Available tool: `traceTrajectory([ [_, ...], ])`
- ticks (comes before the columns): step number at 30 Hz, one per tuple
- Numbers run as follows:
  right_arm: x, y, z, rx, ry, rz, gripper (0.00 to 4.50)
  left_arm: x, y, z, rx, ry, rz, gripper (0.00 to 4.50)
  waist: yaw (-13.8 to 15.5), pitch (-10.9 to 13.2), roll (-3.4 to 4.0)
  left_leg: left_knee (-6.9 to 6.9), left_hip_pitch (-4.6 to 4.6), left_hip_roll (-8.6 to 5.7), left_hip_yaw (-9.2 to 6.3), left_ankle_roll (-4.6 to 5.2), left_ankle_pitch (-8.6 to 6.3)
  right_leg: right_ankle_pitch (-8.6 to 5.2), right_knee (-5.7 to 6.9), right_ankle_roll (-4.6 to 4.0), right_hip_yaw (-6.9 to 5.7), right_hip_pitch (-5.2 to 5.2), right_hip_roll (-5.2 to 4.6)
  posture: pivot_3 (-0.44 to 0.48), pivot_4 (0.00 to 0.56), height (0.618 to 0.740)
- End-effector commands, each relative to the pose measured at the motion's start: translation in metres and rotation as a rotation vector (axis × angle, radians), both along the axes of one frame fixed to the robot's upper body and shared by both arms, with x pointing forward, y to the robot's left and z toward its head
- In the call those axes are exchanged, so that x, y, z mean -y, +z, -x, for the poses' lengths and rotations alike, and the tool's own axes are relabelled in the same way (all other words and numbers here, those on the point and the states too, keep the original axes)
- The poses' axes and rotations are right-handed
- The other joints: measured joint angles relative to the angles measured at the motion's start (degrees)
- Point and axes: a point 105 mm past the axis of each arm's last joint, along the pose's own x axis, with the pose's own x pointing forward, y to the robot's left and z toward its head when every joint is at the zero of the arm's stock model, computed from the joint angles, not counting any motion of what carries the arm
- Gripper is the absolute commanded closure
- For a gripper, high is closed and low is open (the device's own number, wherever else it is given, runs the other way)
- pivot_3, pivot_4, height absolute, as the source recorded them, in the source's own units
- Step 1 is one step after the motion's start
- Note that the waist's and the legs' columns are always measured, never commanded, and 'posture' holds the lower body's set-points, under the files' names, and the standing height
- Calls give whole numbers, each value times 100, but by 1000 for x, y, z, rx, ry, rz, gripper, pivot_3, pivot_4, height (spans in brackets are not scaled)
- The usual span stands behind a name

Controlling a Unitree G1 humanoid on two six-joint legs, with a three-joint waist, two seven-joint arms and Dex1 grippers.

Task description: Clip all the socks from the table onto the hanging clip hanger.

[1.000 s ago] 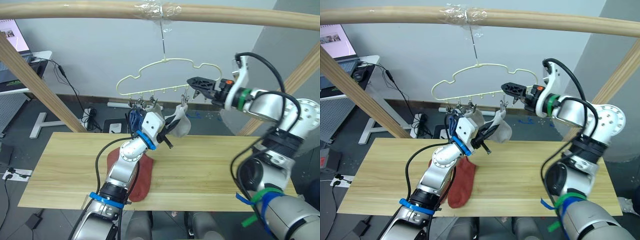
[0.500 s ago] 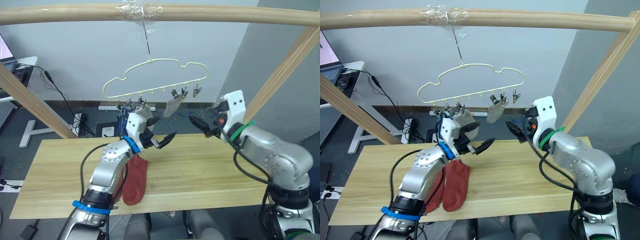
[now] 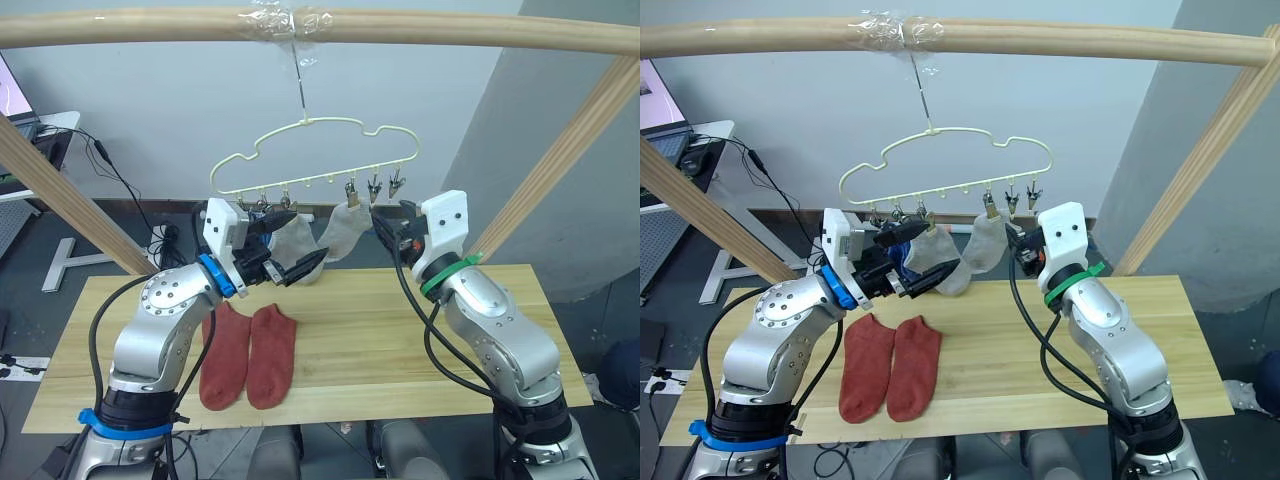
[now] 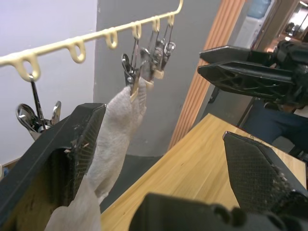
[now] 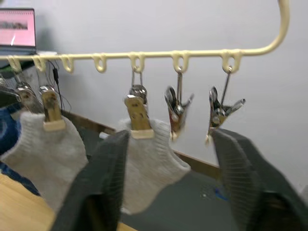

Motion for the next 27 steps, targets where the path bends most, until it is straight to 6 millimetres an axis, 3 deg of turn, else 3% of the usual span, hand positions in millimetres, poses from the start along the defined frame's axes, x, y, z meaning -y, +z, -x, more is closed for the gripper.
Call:
traceTrajectory([
  [1, -2, 8, 0, 52, -11, -3, 2469, 1, 15, 8, 55, -10, 13, 0, 16, 0, 0, 0, 1, 0, -1, 0, 0, 0, 2, 0, 0, 0, 0, -114, 189, 740],
  [27, -13, 5, -50, 1, -159, -82, 2469, 4, 25, 10, 97, -5, 9, 0, 120, 0, 0, 6, 10, 1, 0, -2, 2, 1, 30, -2, 1, -1, 0, -79, 198, 740],
])
